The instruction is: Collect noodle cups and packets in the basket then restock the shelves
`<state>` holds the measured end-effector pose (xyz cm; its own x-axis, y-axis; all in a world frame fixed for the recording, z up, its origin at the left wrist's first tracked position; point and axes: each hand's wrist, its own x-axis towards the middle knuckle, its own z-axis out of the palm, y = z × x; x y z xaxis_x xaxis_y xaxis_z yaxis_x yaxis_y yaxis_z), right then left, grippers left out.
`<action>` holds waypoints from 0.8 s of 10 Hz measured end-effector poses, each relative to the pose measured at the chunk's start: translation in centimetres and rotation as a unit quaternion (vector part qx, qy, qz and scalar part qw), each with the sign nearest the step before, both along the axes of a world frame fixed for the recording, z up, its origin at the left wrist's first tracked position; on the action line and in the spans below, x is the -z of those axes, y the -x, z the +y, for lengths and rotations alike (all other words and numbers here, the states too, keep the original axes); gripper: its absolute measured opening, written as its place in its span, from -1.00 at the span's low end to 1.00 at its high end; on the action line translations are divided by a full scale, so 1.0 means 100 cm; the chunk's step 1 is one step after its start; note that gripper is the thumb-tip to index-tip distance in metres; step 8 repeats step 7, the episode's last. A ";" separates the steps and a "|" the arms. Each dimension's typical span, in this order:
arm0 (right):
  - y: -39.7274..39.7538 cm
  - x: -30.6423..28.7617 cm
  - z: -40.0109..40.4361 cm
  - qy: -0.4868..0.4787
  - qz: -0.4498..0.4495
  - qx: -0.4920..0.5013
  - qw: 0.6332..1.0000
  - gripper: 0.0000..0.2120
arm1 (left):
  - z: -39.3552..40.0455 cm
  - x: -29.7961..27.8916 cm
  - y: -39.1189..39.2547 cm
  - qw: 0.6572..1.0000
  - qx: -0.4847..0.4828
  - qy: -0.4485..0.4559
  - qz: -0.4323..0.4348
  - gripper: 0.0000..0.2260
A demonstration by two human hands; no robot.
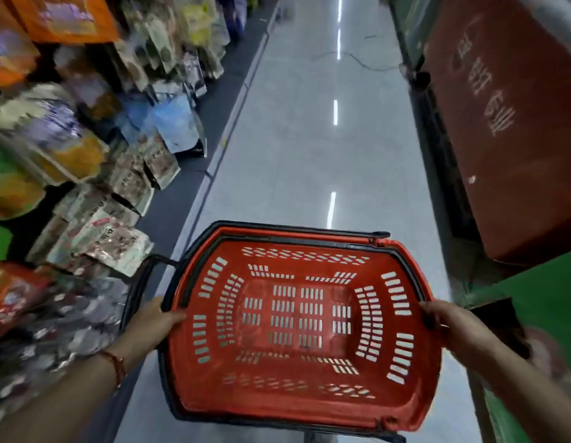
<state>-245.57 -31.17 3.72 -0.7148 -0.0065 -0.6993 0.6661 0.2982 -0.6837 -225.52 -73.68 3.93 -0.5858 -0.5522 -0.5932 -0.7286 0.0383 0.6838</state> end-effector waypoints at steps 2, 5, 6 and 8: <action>0.092 0.184 -0.020 -0.003 -0.067 0.015 0.998 -0.80 | 0.006 0.173 0.101 0.998 -0.064 -0.016 -0.001 -0.86; 0.132 0.294 -0.017 -0.076 -0.146 -0.038 0.986 -0.79 | 0.002 0.303 0.153 0.996 -0.071 -0.004 -0.053 -0.91; 0.136 0.293 -0.026 -0.140 -0.123 -0.126 0.974 -0.70 | 0.006 0.303 0.151 0.998 -0.055 0.014 -0.040 -0.76; 0.136 0.265 -0.054 -0.225 -0.027 -0.192 0.955 -0.77 | 0.011 0.268 0.129 0.992 -0.097 0.068 -0.043 -0.92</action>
